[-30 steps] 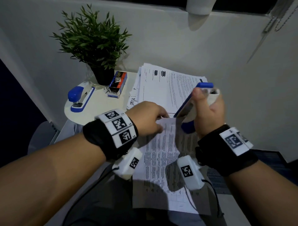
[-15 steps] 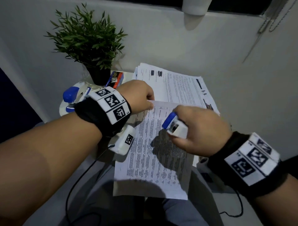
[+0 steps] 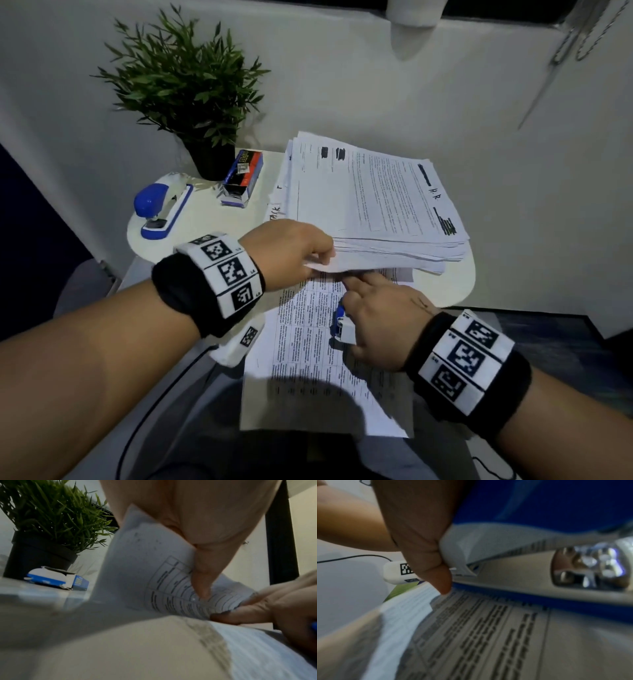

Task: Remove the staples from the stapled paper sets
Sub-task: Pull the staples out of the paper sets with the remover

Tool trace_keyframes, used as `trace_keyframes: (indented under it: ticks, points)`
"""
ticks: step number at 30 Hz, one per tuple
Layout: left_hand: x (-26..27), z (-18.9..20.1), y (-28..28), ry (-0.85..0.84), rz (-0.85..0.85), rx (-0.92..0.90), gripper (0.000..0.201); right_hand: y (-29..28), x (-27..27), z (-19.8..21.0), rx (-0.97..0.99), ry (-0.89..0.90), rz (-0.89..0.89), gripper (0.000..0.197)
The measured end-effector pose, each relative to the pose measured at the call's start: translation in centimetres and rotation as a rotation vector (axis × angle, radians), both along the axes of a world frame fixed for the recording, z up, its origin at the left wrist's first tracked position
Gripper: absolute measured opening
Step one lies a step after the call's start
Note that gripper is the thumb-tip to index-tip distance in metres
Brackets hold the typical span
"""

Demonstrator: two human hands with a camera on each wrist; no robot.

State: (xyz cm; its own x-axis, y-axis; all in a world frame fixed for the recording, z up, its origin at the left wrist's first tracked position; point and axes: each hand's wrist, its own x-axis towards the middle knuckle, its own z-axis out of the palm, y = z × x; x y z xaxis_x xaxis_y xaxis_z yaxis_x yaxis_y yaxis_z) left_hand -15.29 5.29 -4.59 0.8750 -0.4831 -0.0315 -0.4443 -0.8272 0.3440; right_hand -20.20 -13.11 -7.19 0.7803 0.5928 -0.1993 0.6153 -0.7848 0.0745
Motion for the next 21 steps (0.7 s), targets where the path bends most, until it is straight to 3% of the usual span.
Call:
trace_keyframes:
  ticks: [7, 12, 18, 21]
  points:
    - [-1.1, -0.7, 0.9, -0.021, -0.073, 0.103, 0.052, -0.9, -0.2, -0.8, 0.068, -0.034, 0.007, 0.049]
    - [-1.0, -1.4, 1.1, -0.023, -0.077, 0.126, 0.042, -1.9, -0.7, -1.2, 0.046, -0.057, 0.006, 0.050]
    - [-1.0, -2.7, 1.0, -0.015, -0.095, 0.149, 0.038, -2.9, -2.2, 1.0, 0.281, -0.229, 0.048, 0.046]
    - [-1.3, -3.3, 1.0, -0.087, -0.122, 0.106, 0.034, -2.1, -2.2, 0.5, 0.207, -0.210, 0.016, 0.047]
